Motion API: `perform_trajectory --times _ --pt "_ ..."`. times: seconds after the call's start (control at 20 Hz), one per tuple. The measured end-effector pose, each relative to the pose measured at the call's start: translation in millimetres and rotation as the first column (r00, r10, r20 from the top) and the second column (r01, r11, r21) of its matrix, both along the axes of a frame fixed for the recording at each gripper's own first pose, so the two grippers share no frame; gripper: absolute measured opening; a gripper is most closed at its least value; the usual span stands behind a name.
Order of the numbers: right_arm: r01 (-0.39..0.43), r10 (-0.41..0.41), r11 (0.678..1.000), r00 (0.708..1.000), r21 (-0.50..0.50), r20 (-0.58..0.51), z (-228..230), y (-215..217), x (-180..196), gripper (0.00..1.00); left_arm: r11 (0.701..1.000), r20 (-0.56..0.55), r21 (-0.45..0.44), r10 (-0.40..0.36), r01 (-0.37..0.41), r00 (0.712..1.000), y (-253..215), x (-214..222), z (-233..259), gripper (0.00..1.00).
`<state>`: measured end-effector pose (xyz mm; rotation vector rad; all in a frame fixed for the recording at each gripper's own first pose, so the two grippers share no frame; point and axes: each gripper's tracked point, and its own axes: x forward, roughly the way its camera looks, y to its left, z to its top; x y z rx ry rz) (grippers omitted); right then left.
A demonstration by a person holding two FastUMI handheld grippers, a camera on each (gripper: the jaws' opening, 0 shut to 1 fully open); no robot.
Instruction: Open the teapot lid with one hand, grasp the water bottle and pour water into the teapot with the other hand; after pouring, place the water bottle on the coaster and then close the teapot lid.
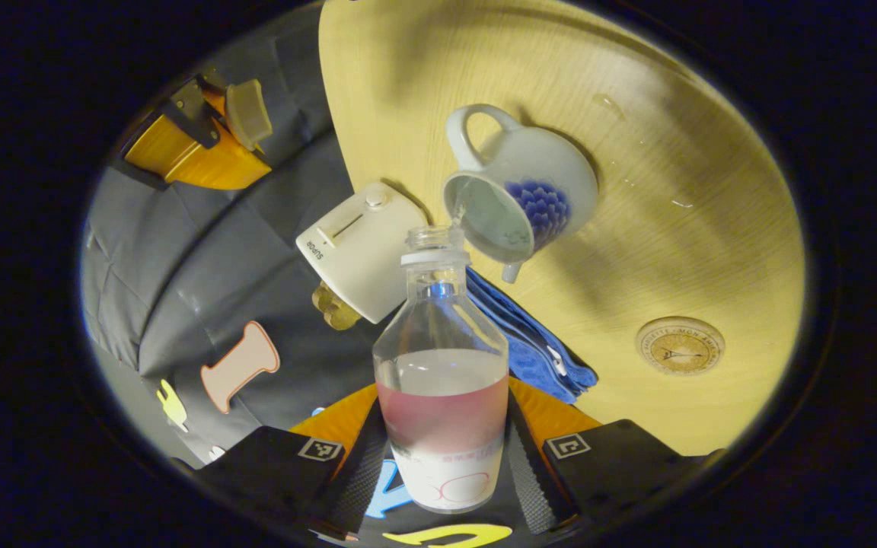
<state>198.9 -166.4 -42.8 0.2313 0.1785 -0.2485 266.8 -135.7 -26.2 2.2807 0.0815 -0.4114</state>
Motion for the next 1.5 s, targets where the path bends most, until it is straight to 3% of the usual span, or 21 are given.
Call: perform_trajectory --times 0.95,1.3,1.5 --pt "-0.014 0.014 1.0 1.0 0.001 -0.004 -1.0 4.0 1.5 0.08 0.988 0.0 0.157 -0.012 0.012 1.0 -6.6 -3.0 3.6 0.87" --pt "-0.014 0.014 1.0 1.0 0.004 -0.007 -2.9 3.4 1.6 0.08 0.986 -0.001 0.168 -0.011 0.011 1.0 -5.8 -2.9 4.2 0.87" --pt "-0.009 0.01 1.0 1.0 0.005 -0.01 -3.5 2.0 1.5 0.08 0.995 -0.02 0.099 -0.002 0.004 1.0 -5.3 -5.5 -0.6 0.88"
